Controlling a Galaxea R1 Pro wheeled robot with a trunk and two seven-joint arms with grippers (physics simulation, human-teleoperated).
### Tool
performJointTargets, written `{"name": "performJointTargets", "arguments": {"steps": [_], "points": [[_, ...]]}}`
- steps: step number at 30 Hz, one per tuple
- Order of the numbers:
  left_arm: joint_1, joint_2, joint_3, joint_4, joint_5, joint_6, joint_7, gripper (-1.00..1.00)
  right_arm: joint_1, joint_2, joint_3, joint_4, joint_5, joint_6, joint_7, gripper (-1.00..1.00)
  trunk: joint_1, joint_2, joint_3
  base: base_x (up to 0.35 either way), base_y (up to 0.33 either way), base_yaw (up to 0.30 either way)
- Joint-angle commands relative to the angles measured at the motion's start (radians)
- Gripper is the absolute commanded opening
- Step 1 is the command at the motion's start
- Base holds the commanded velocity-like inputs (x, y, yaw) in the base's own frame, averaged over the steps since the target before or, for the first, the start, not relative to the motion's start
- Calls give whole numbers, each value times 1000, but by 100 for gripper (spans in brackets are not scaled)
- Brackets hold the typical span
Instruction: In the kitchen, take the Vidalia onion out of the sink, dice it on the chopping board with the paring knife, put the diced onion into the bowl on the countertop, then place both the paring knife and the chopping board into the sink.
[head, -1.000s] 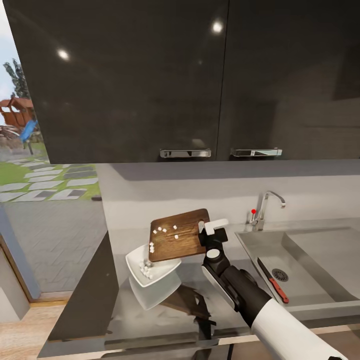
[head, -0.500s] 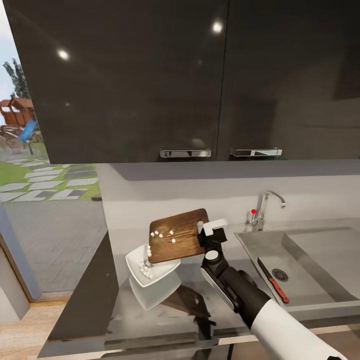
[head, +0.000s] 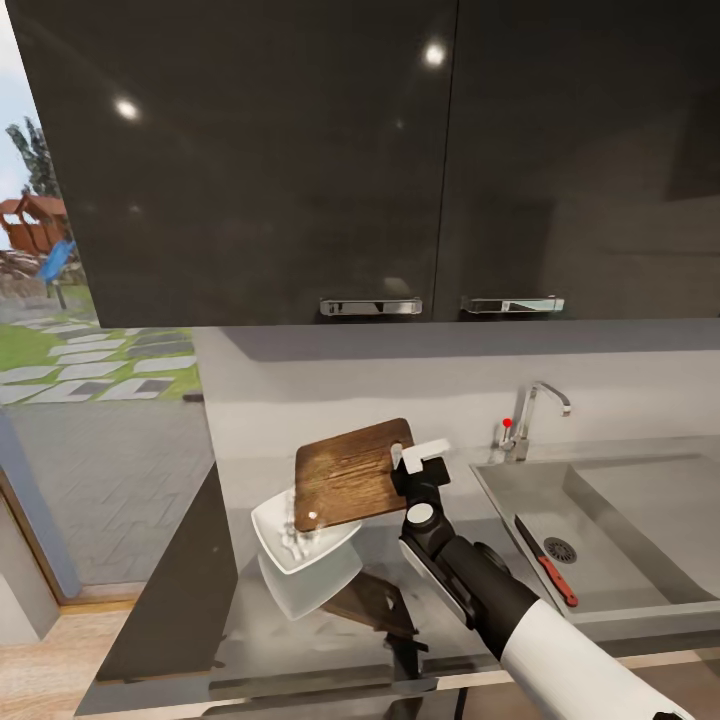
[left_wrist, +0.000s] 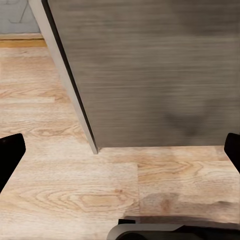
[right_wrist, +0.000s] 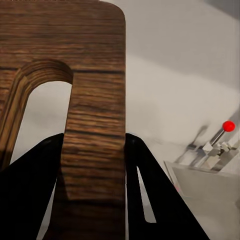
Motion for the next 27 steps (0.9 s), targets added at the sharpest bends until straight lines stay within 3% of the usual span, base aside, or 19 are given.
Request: {"name": "performJointTargets", "arguments": {"steps": [1,15,21,25,27], "points": [[1,1,-8,-1,8,-1,5,100,-1,-1,3,-1,-5,5,-8,-100,0,-1,0,0,0,0],[1,1,-8,-1,8,-1,5,100,-1,-2,3,-1,-5,1,-7,-100,0,-1,0,0,0,0],[1,1,-8,-1,8,-1,5,100,-1,-16,3,-1,-18,-105,1,-100,0,-1,0,0,0,0],[1,1,-8,-1,8,-1,5,100,-1,-22,2,-2,-53,-164,65,-100,0,-1,0,0,0,0],[1,1,-8,-1,8,-1,5,100,-1,-33,1,-2,-93,-181,125,-100,0,-1,0,0,0,0]]}}
